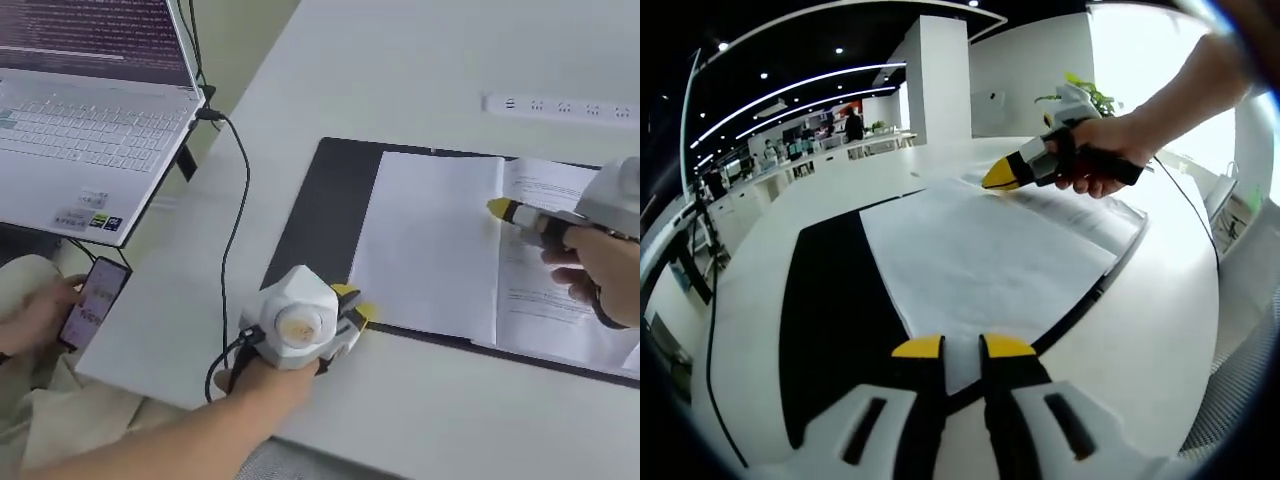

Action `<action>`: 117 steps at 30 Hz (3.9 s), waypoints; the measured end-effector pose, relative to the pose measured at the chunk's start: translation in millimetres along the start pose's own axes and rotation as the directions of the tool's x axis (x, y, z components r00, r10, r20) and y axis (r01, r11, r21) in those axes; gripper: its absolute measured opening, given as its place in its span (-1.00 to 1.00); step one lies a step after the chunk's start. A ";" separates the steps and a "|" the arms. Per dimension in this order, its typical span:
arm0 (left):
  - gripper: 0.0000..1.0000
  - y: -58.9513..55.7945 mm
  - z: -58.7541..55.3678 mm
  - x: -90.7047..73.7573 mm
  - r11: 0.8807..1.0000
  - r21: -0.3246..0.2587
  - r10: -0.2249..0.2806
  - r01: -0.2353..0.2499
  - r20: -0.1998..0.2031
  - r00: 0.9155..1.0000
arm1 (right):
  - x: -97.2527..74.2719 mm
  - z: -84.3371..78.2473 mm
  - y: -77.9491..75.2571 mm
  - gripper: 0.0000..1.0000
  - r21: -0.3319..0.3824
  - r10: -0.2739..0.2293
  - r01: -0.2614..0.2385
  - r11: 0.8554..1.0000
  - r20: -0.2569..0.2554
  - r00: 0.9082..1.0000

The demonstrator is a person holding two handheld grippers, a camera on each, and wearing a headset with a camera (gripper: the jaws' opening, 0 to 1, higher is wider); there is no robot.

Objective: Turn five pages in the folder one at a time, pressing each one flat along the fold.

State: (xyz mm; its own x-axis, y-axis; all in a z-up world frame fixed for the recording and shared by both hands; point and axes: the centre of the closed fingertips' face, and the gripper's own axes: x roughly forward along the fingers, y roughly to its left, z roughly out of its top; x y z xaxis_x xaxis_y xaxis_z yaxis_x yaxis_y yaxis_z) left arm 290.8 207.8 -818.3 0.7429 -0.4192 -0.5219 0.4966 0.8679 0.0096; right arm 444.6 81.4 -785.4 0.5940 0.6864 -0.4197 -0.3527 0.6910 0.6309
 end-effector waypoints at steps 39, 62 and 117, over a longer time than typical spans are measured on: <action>-0.78 2.7 -1.8 1.6 0.999 -0.033 -0.006 0.006 0.022 1.000 | 51.1 45.6 -53.5 -1.00 0.328 -0.043 0.034 0.944 0.022 0.999; -0.80 3.9 -2.1 2.1 0.998 -0.069 -0.007 0.009 0.027 1.000 | -39.5 -62.8 6.7 -1.00 0.447 0.152 -0.080 0.891 -0.129 0.980; -0.37 -29.8 63.8 -59.2 0.978 -0.172 -0.100 0.116 0.096 0.990 | -231.5 -49.3 74.9 -0.80 0.020 0.027 -0.032 0.999 0.208 0.978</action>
State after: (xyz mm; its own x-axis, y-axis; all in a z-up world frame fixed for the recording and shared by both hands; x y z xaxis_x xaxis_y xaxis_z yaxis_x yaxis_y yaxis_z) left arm 260.6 189.7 -733.3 0.7292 -0.5276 -0.4357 0.4946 0.8464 -0.1973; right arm 245.1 -14.6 -673.2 0.7214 0.6427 -0.2578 -0.3567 0.6639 0.6573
